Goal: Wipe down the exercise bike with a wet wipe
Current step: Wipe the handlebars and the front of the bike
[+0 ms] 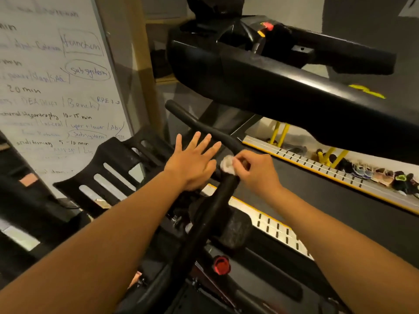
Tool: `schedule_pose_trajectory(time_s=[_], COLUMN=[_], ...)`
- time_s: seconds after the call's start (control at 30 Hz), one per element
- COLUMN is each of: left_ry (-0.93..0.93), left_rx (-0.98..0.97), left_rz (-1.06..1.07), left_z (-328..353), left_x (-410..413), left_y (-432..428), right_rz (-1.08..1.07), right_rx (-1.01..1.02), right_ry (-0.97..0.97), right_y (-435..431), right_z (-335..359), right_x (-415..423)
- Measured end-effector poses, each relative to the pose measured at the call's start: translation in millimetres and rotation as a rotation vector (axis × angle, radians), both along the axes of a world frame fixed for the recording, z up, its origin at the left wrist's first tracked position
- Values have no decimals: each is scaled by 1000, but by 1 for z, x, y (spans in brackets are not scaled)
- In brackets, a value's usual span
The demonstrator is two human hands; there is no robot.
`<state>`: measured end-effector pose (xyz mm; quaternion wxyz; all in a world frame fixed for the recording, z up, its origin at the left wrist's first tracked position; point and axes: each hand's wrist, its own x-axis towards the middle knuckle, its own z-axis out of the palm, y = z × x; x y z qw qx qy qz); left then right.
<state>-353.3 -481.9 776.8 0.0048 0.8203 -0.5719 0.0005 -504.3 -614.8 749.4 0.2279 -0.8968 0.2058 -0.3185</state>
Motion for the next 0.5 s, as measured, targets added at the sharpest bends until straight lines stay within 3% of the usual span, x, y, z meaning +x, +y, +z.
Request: schedule_pose_trajectory(time_s=[0.2, 0.4, 0.5], left_ry=[-1, 7, -159], left_rx=[-10, 7, 35], left_rz=[61, 94, 86], left_z=[-5, -4, 1], left_x=[1, 1, 4], left_y=[-3, -7, -21], right_rz=[-214, 174, 234], right_rx=[-58, 46, -13], right_ry=[199, 53, 48], right_y=[-57, 34, 33], right_z=[2, 11, 4], right_x=[50, -17, -23])
